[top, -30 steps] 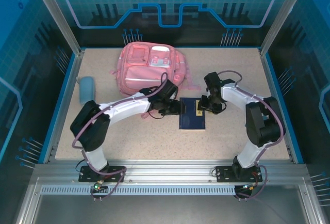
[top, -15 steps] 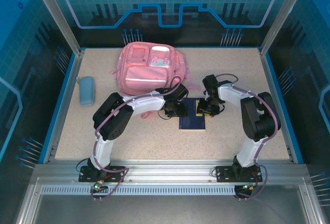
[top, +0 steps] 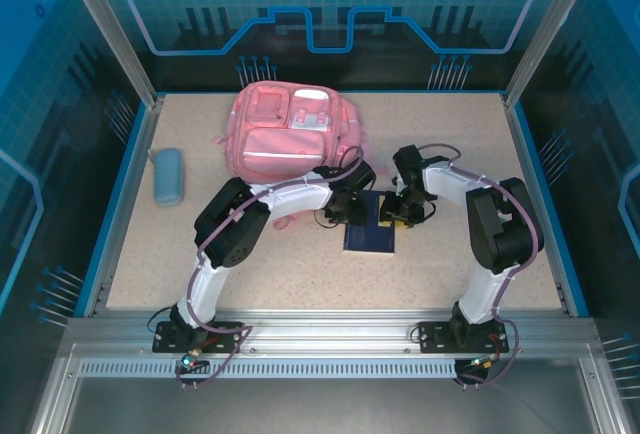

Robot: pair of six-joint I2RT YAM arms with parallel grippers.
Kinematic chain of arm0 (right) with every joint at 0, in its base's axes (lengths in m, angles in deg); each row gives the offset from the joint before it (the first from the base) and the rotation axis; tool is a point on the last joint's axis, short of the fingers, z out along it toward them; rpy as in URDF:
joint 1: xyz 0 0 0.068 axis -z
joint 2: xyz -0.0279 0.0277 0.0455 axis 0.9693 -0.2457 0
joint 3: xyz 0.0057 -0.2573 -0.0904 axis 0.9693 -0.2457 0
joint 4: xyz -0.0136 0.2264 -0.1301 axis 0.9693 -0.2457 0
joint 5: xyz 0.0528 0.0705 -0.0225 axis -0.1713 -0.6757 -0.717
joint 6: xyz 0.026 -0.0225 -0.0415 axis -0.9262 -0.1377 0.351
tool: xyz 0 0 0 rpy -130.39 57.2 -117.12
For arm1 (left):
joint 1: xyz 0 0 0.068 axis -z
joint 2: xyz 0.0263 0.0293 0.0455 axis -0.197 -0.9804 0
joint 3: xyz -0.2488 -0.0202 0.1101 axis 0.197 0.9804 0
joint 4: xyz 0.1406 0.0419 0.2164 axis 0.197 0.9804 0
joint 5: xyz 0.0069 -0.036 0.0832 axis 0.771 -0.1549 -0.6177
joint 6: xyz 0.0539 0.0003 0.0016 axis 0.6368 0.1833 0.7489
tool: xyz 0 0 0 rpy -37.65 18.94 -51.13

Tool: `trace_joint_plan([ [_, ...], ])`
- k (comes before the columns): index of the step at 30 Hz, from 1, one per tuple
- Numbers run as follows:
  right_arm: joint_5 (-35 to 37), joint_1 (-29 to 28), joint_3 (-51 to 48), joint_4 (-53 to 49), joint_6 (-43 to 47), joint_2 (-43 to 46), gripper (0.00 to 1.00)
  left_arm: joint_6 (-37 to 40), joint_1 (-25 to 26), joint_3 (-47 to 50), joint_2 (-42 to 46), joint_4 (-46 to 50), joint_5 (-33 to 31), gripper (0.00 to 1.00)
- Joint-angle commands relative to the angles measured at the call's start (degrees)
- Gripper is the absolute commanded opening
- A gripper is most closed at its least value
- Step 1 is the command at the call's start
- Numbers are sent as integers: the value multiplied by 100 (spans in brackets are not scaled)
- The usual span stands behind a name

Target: Pack the student bag

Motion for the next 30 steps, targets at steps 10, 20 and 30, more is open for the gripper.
trace_joint_plan([
  [10, -346, -60, -10, -61, -222, 556, 16, 27, 55, 5, -427, 324, -229, 41],
  [20, -21, 94, -259, 72, -248, 1229, 0, 40, -101, 274, 799, -38, 54, 54],
  [30, -2053, 701, -438, 1086, -173, 2475, 0, -655, -1186, 2053, 3118, -1648, 1679, 96],
])
